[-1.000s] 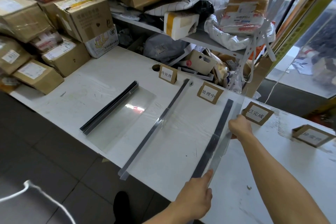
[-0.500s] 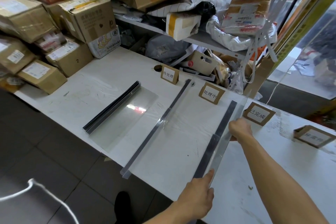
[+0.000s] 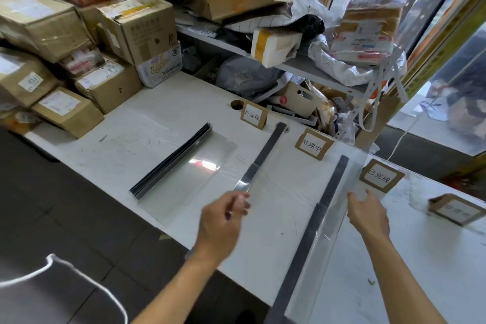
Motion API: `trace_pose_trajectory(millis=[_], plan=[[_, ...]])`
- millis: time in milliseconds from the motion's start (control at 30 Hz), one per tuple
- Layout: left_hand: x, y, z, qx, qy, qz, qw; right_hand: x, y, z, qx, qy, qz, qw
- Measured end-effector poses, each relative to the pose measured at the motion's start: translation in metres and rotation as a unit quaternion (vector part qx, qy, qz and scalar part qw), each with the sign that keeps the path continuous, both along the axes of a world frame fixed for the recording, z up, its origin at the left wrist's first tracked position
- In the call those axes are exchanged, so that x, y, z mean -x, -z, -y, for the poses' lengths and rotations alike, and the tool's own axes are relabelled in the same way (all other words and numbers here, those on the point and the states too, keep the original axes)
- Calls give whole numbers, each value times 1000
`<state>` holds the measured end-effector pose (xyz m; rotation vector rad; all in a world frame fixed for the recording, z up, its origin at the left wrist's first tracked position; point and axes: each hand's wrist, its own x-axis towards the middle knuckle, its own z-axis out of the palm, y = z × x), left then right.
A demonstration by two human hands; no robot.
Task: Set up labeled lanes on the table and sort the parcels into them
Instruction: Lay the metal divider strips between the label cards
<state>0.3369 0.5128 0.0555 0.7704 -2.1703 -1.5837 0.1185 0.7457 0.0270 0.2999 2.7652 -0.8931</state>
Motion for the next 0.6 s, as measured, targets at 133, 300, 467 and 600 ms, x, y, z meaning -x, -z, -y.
trace_pose_trajectory(millis=[133, 300, 467, 600], plan=[[-8, 16, 122, 96, -174, 53, 979, -36, -26, 7, 9, 52, -101, 994], [-22, 67, 223, 208, -106, 283, 930, -76, -51, 36, 22, 89, -203, 975], [-20, 86, 260, 255, -32, 342, 904, -107, -52, 81, 26, 77, -222, 972], [-20, 88, 279, 223, -30, 316, 922, -128, -41, 117, 46, 39, -221, 973]])
